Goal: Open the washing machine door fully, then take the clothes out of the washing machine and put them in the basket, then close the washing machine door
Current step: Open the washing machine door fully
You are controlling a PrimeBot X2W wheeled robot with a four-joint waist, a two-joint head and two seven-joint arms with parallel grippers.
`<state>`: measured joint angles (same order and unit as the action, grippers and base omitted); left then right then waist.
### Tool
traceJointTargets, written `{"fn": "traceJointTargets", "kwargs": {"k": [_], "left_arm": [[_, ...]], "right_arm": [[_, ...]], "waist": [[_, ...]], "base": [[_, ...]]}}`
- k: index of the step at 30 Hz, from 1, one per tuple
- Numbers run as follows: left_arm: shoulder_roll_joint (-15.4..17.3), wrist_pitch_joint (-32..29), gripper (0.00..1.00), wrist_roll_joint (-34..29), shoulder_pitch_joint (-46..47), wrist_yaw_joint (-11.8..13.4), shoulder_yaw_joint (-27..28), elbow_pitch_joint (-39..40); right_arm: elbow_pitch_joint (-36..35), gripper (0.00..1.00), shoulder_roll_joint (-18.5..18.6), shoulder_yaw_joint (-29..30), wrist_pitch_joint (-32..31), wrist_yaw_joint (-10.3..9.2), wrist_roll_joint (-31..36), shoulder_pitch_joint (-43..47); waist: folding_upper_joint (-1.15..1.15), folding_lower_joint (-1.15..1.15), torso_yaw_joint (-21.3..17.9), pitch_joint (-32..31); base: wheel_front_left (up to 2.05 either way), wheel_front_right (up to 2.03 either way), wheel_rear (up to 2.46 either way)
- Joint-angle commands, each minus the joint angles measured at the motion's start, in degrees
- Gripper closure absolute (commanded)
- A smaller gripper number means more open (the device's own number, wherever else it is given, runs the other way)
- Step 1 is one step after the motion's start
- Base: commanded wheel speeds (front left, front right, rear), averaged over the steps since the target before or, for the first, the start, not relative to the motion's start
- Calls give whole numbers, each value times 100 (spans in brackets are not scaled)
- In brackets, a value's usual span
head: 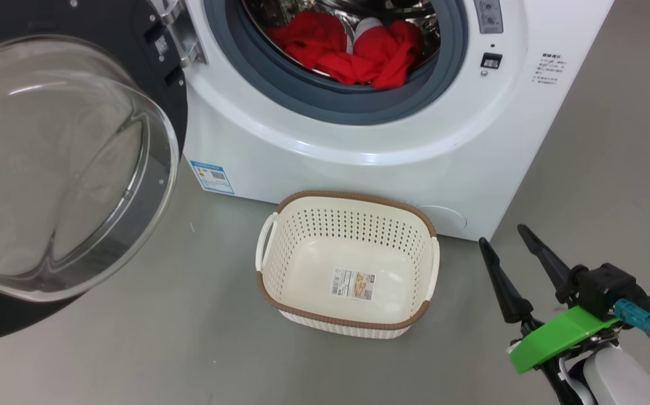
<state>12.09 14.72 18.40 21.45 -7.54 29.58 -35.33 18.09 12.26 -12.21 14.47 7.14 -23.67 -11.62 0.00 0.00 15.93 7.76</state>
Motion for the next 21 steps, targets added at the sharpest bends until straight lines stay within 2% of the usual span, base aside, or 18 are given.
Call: {"fn": "traceJointTargets", "kwargs": {"k": [1,5,6,8,9,10,16,21], "left_arm": [[243,28,100,9,-108,6,63,246],[17,28,85,13,-502,6,-137,671],[-57,28,64,7,-605,6,-200,800],[-151,28,39,-8,-803,6,-291,1006],[-196,28,17,12,-886,6,-339,1115],[-240,28,0,62,-964,6,-425,1221],[-326,28,0,169,-1430,6,-1012,1742],[-274,28,0,431,-1715,6,-1654,2162]], "right_arm": [[-102,0,4,-92,52,35,-47,61],[-70,0,-29,-86,52,35,-83,115],[-68,0,-36,-85,52,35,-90,127],[-65,0,-50,-74,52,35,-103,153],[-65,0,-57,-67,52,35,-109,169],[-69,0,-65,-55,52,35,-114,181],[-111,0,-95,11,52,35,-116,248],[-167,0,-135,138,52,35,-100,263]], "waist": [[0,0,21,-62],[0,0,16,-170],[0,0,10,-188],[0,0,-12,-244],[0,0,-24,-266],[0,0,-39,-282],[0,0,-199,-336],[0,0,-512,-336]], "base": [[0,0,0],[0,0,0],[0,0,0],[0,0,0],[0,0,0],[0,0,0],[0,0,0],[0,0,0]]}}
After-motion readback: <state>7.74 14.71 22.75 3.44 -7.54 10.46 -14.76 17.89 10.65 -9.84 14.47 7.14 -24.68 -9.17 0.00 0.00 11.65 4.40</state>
